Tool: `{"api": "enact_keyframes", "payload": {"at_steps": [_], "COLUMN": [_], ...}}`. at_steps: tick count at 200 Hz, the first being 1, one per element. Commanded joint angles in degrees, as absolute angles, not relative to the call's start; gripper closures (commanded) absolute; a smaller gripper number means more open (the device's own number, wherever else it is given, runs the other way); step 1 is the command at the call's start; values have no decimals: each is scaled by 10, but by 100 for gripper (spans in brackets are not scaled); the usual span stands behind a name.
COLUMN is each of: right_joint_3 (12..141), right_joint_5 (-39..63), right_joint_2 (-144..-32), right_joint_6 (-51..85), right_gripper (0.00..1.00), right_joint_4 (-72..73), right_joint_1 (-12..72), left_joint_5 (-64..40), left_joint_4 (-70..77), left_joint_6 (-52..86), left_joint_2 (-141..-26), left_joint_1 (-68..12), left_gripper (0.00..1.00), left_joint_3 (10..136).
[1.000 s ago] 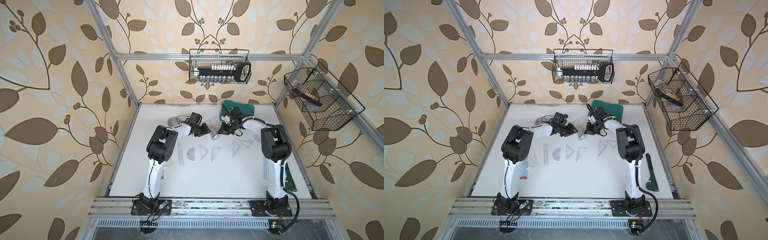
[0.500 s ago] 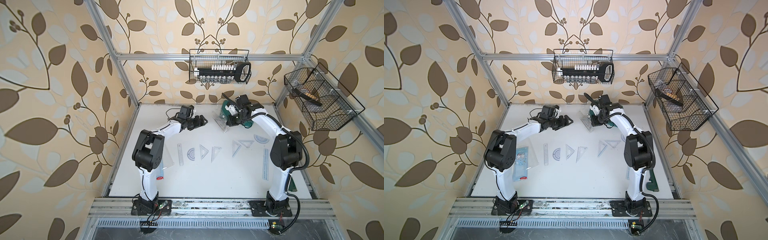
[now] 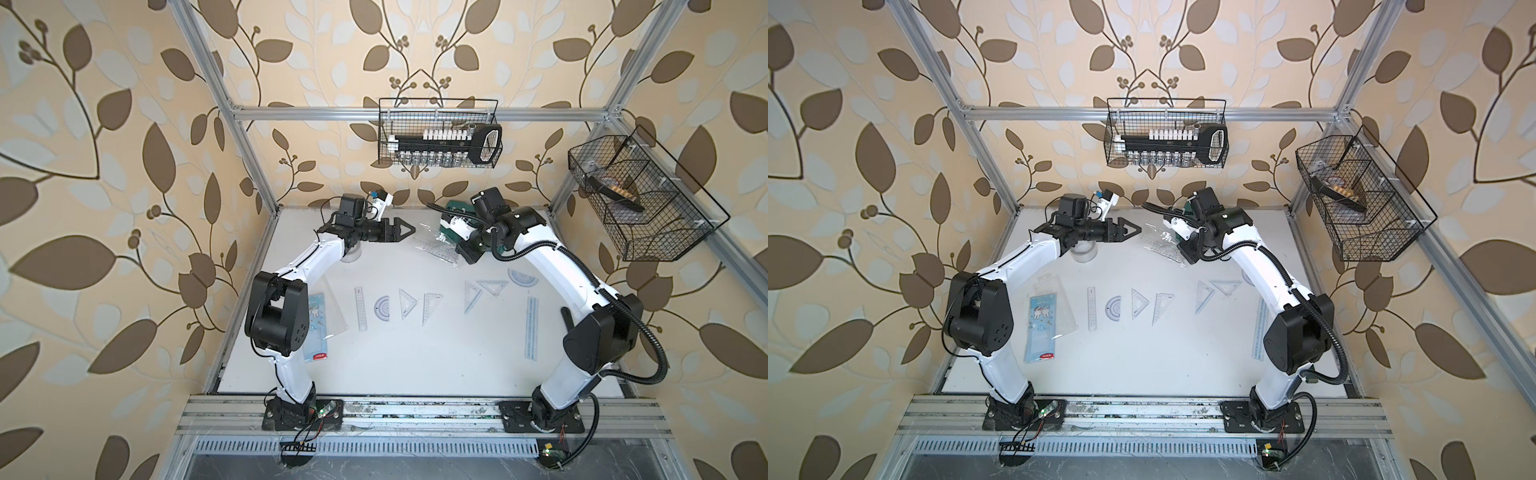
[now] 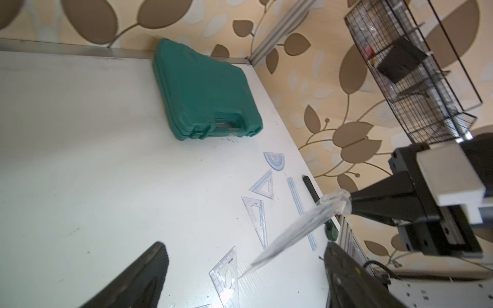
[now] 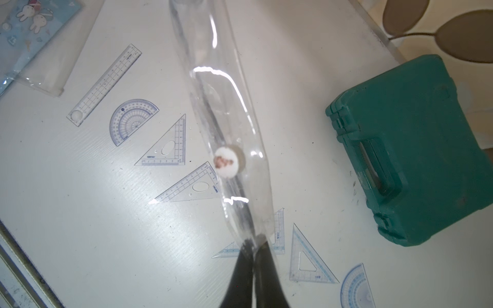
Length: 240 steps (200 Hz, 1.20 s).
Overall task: Open the ruler set and take out the ruler
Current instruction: Pick up the ruler set bag from the center of the board.
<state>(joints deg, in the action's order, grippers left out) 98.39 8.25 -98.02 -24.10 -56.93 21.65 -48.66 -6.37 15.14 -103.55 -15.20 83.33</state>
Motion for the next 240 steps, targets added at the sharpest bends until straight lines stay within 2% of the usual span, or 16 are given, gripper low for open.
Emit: {"api": "enact_keyframes", "payload": {"at_steps": [1,34,55,88,116,141,188,192,216,240], "right_joint_3": [992,1000,1004,1019,1034,1046,1049,1048,1031,999], "right_joint_5": [97,110,125,143,146,158,122,117,77,64], "right_joint_2": [-980,-981,-979,-983,-994,-1002,-1006,-1004,-985,-951], "right_joint_6": [-280,-283,-284,-281,-276,-273,-250,-247,-214,-173], "right_gripper": [100,100,100,100,100,100,100,100,91,78], "right_joint_4": [-608,-619,-616,-618,-619,-620,-597,-594,-540,-469], "right_joint_1": [224,239,246,252,252,252,252,252,249,249], "left_joint_5": [-576,-619,-623,-630,-637,-641,-627,-625,-606,-601], "left_joint_4": [-29,8,-18,-51,-56,-48,23,27,47,66], "left_joint_6": [113,106,75,39,25,30,80,83,97,113], "left_joint_2": [-997,-979,-979,-984,-984,-983,-971,-970,-961,-954], "left_joint_1": [-154,-159,-167,-179,-186,-188,-188,-188,-188,-188], "left_gripper": [9,10,11,19,34,66,95,100,100,100], "left_joint_3": [822,788,794,800,795,788,758,755,738,725]}}
